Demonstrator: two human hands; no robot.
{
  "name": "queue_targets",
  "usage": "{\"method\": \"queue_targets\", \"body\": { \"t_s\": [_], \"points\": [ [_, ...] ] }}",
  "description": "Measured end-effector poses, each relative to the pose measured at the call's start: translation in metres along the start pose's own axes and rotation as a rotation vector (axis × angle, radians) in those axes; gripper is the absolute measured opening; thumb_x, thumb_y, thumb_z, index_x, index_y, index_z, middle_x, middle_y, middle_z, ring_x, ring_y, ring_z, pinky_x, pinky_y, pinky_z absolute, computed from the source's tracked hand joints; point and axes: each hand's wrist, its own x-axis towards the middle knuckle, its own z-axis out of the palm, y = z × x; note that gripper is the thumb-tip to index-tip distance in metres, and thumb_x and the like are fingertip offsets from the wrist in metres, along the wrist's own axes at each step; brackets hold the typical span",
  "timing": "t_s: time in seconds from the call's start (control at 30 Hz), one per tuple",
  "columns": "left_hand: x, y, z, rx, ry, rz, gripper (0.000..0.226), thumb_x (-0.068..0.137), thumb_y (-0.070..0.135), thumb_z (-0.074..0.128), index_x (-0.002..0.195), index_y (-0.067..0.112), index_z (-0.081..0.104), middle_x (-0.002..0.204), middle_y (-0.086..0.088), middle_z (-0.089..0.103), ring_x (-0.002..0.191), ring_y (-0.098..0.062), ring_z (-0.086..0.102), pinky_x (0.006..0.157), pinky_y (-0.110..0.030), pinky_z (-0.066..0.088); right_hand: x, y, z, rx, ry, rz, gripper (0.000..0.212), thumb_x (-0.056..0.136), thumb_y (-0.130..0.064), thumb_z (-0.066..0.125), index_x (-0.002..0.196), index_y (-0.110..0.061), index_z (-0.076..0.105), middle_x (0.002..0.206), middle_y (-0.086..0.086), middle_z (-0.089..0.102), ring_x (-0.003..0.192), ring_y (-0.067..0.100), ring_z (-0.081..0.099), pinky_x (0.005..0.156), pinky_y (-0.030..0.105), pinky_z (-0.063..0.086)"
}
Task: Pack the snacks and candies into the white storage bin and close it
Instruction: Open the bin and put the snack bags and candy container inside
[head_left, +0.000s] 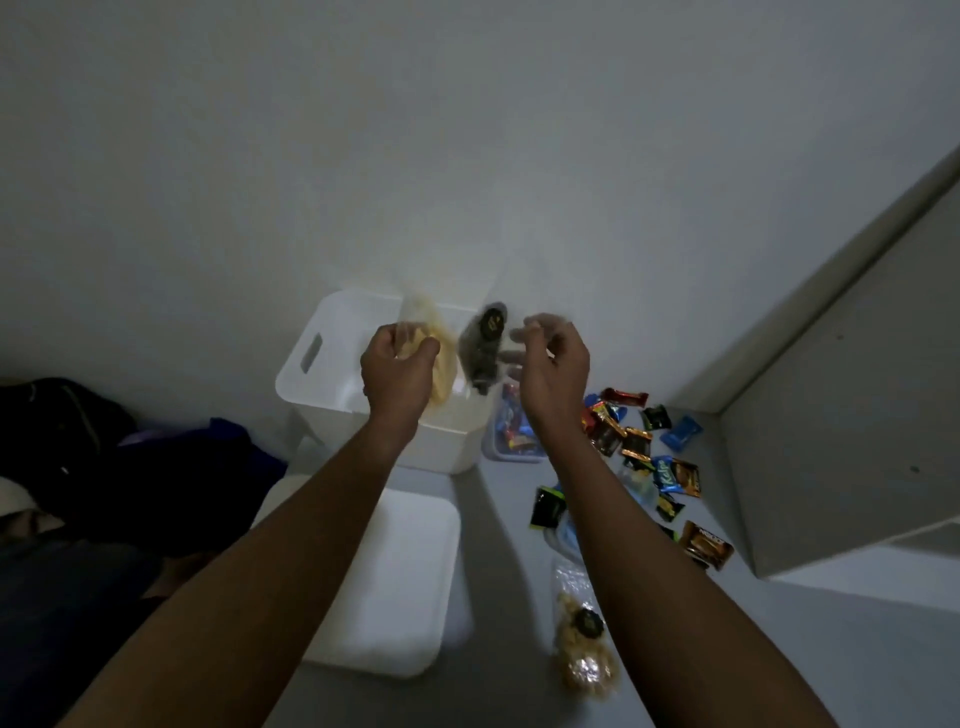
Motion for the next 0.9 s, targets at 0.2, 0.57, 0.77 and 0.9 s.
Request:
{"method": "queue_targets", "body": {
  "t_s": [0.2,0.57,0.77,0.9],
  "points": [
    [0.076,-0.032,0.001,0.219,-0.23,-0.052,0.028,0.079,0.013,0.072,0.104,0.014,0.06,0.099,-0.002,0.064,0.091,-0.02,0.063,0.071,-0.025,0.049,0.025,0.031,0.067,-0.158,0.046,0.233,0.022,0.09,-0.022,0.048,0.083,-0.007,0.063,0.075,0.007,0.066,0.067,0.021,0.064,0.055,0.028,0.056],
    [0.141,-0.119,0.043,0.53,-0.63,-0.061,0.032,0.075,0.011,0.077,0.095,0.018,0.053,0.108,-0.006,0.057,0.086,-0.018,0.058,0.055,-0.018,0.042,0.046,0.115,0.121,-0.126,0.093,0.569,0.02,0.089,-0.015,0.043,0.087,-0.004,0.059,0.075,0.015,0.057,0.069,0.025,0.057,0.055,0.039,0.049],
    [0.16,-0.147,0.056,0.672,-0.802,-0.013,0.059,0.058,0.014,0.088,0.097,0.026,0.046,0.117,-0.008,0.048,0.098,-0.026,0.058,0.07,-0.027,0.056,0.055,0.133,0.125,-0.238,0.028,0.621,0.029,0.1,-0.011,0.039,0.093,-0.003,0.067,0.082,0.009,0.066,0.08,0.025,0.066,0.059,0.026,0.057],
    [0.16,-0.157,0.053,0.706,-0.902,0.057,0.078,0.053,0.016,0.089,0.117,0.021,0.044,0.124,-0.007,0.044,0.104,-0.024,0.057,0.089,-0.039,0.055,0.058,0.118,0.123,-0.243,0.017,0.614,0.032,0.101,-0.015,0.035,0.088,-0.008,0.064,0.088,0.012,0.065,0.083,0.026,0.062,0.072,0.036,0.052]
  ]
}}
